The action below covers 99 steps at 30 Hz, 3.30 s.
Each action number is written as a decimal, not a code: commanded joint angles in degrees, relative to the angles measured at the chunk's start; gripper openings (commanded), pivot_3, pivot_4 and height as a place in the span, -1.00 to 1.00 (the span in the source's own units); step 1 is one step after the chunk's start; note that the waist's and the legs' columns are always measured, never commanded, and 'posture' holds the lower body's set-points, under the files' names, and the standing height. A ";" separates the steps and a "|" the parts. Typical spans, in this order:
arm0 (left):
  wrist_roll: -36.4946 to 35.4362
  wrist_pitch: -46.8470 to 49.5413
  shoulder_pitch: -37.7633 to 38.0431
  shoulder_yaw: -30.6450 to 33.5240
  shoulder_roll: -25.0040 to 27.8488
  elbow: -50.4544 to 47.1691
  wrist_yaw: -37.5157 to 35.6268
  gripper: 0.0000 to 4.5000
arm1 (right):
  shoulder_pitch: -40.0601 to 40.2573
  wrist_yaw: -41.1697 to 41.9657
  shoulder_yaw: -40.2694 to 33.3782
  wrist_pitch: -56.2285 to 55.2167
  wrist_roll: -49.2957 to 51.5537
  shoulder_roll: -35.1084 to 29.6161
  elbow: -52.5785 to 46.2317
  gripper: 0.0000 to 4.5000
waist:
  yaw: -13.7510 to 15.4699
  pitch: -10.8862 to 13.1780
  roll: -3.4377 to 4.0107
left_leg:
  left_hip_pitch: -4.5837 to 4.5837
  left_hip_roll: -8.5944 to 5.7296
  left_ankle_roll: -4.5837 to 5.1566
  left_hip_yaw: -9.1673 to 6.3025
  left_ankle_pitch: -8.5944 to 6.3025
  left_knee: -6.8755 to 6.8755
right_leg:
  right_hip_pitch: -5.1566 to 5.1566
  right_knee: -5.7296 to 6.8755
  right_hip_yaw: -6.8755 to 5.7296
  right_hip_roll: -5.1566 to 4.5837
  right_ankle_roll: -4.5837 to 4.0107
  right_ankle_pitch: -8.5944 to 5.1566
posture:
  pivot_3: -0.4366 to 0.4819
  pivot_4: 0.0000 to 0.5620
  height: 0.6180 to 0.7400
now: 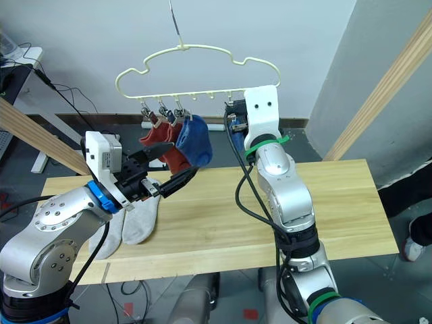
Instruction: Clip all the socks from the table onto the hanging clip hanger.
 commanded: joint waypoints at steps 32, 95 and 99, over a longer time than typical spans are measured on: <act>-0.22 -1.27 1.25 0.16 0.12 -3.19 0.66 1.00 | -0.64 -1.46 -3.97 2.87 1.76 2.63 -3.36 -0.32 | 0.28 0.00 0.00 | 0.00 0.00 0.07 -0.01 -0.04 -0.01 | -0.01 0.00 0.00 0.00 0.00 0.00 | 0.09 0.28 1.00; -0.89 0.67 -0.18 -1.88 -0.24 -4.96 3.42 1.00 | -0.95 2.23 -4.45 1.83 4.11 1.33 -5.57 -0.70 | 0.30 0.00 0.00 | 0.00 0.00 0.03 -0.01 -0.02 0.00 | 0.00 0.01 -0.01 0.00 0.00 0.00 | 0.08 0.26 1.00; -1.18 1.30 0.10 -1.94 0.58 -5.05 3.10 1.00 | -2.57 7.94 -7.26 3.17 8.84 -1.21 -3.33 -0.70 | 0.30 0.00 0.00 | 0.00 0.00 0.04 0.00 -0.02 0.00 | 0.00 0.01 0.00 0.00 0.00 0.00 | 0.08 0.26 1.00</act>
